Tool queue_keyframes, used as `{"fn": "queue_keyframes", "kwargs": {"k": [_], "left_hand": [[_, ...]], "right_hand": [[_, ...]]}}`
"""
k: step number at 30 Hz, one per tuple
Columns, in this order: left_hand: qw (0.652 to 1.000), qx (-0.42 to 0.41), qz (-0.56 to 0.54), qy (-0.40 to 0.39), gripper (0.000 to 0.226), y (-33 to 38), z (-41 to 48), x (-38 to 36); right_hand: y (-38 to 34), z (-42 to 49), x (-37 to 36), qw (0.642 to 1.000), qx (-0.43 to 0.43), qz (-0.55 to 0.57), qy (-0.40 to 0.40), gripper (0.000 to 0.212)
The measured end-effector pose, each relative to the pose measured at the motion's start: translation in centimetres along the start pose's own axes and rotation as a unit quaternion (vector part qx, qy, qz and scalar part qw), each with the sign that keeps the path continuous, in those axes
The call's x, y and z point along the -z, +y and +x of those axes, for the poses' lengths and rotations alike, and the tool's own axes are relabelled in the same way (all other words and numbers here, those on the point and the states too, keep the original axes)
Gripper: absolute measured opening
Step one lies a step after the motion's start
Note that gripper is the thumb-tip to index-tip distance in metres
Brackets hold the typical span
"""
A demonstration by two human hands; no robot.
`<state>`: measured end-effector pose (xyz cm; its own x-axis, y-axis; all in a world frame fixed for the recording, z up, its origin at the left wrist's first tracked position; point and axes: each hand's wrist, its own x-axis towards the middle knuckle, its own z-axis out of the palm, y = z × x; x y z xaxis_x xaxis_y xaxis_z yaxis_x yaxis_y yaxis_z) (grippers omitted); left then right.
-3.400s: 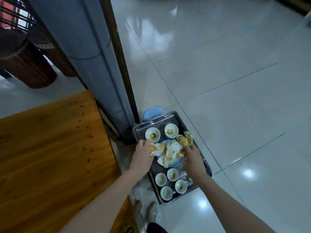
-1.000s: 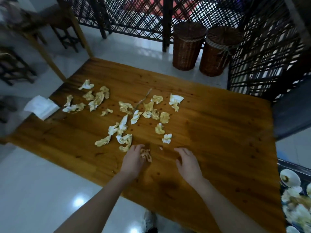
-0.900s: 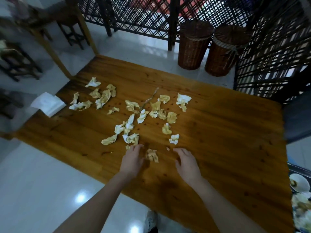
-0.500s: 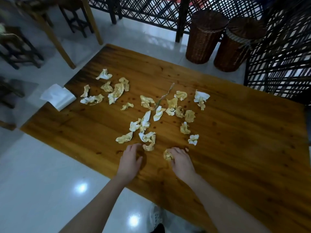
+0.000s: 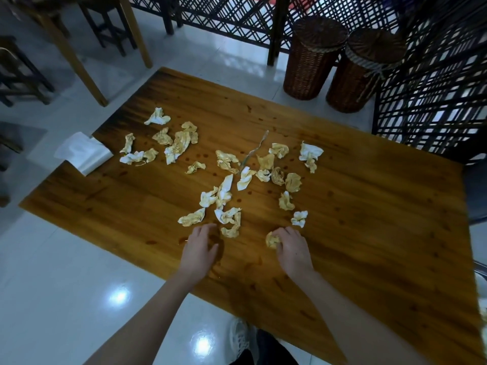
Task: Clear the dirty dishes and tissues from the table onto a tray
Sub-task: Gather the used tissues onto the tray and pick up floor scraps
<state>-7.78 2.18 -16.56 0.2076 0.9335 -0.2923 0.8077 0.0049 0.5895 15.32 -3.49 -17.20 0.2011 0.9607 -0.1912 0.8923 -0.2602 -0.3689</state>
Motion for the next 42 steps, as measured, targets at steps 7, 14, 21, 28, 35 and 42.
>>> {"fn": "queue_keyframes", "kwargs": {"k": [7,14,21,28,35,42], "left_hand": [[1.000,-0.007,-0.008,0.001,0.054,1.1,0.3,-0.5],[1.000,0.009,-0.004,0.026,0.054,0.9,-0.1,-0.6],[0.999,0.029,0.002,0.030,0.053,1.3,-0.5,-1.3],[0.999,0.029,0.015,0.034,0.052,2.2,-0.8,-1.5],[0.999,0.030,0.025,0.025,0.053,3.7,-0.9,-1.9],[0.998,0.021,0.037,0.050,0.053,5.4,-0.7,-1.4]], "right_hand": [[2.4,1.1,1.2,0.999,-0.052,0.003,0.011,0.038],[2.7,1.9,0.4,0.998,-0.048,0.027,-0.016,0.036],[3.3,2.2,0.4,0.998,-0.018,0.056,-0.020,0.037],[3.8,2.6,0.2,0.996,0.008,0.087,-0.027,0.036],[4.6,2.6,0.3,0.994,0.018,0.088,-0.057,0.042],[5.1,2.7,0.7,0.992,0.030,0.096,-0.071,0.046]]}}
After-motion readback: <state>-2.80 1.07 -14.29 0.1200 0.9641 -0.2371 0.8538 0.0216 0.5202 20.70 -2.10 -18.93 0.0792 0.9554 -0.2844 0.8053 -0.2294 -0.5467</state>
